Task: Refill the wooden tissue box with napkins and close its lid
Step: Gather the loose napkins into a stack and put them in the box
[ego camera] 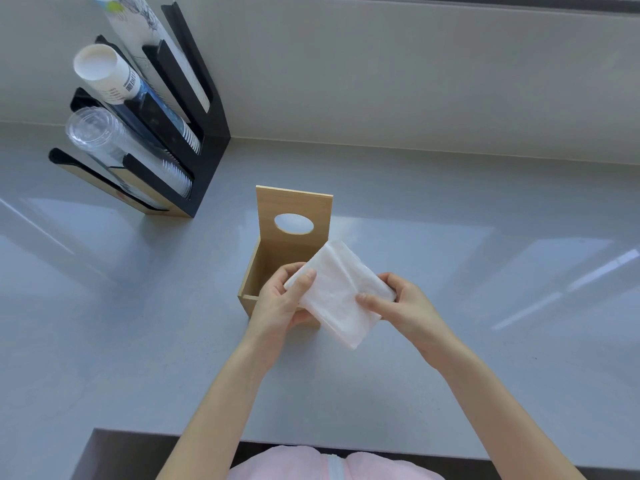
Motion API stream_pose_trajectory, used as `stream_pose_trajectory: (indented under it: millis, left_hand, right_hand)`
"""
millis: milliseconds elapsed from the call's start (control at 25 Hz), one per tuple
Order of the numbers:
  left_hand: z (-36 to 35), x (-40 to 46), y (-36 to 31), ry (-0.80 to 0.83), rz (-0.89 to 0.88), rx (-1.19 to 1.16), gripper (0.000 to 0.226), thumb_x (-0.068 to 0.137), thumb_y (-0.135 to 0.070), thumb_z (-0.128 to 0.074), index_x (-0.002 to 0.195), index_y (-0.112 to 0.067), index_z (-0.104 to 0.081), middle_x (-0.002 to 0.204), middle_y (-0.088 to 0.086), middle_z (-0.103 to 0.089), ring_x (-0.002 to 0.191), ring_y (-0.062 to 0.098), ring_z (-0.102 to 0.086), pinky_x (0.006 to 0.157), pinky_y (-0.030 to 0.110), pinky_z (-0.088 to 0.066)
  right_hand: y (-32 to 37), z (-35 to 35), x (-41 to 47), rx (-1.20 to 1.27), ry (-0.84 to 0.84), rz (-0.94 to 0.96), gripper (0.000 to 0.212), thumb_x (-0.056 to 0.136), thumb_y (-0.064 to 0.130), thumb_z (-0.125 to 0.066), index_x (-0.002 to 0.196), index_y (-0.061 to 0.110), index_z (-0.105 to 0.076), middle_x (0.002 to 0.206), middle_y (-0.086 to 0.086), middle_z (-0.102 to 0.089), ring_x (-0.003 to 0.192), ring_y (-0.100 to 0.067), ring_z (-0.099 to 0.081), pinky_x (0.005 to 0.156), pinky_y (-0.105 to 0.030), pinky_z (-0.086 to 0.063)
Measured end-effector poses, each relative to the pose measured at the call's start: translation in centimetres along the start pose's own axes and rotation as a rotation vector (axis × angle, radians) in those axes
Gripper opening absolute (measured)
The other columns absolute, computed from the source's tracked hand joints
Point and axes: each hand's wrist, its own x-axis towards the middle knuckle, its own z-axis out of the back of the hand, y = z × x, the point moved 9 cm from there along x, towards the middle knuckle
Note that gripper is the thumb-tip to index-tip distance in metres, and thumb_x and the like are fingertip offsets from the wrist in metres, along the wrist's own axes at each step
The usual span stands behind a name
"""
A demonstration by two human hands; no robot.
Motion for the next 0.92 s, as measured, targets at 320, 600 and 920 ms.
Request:
stream_pose_trajectory:
  millis: [320, 600, 920]
  left_hand:
    - [4.0, 1.4, -3.3, -0.009, -0.028, 0.262, 0.007, 0.087, -0.021, -0.059, 0.091, -0.021, -0.065, 0.079, -0.009, -0.068, 0.071, 0.005, -0.062, 0.054, 0.006, -0.046]
    - [7.6, 3.0, -3.6, -0.141, -0.03, 0.416, 0.006, 0.087, -0.022, -0.059, 0.083, -0.022, -0.062, 0.082, -0.002, -0.062, 0.081, 0.017, -0.056, 0.069, 0.022, -0.044]
    - [7.7, 4.3, -5.9, -0.206, -0.177, 0.988, 0.015, 0.088, -0.024, -0.054, 0.099, -0.013, -0.055, 0.082, -0.003, -0.06, 0.072, 0.018, -0.05, 0.059, 0.025, -0.037]
  right_hand:
    - [3.6, -2.0, 1.7, -0.107, 0.063, 0.071, 0.013, 0.085, 0.01, -0.063, 0.082, 0.02, -0.056, 0.082, 0.001, -0.062, 0.072, -0.012, -0.059, 0.06, -0.012, -0.049]
    - [4.5, -2.8, 4.4, -0.194, -0.115, 0.088, 0.012, 0.084, 0.011, -0.06, 0.093, 0.016, -0.055, 0.087, 0.001, -0.06, 0.075, -0.017, -0.061, 0.068, -0.02, -0.049]
    - [6.3, -5.2, 6.1, -0.697, -0.183, 0.2, 0.02, 0.085, 0.01, -0.047, 0.103, 0.008, -0.056, 0.096, -0.01, -0.064, 0.094, -0.033, -0.058, 0.07, -0.034, -0.045]
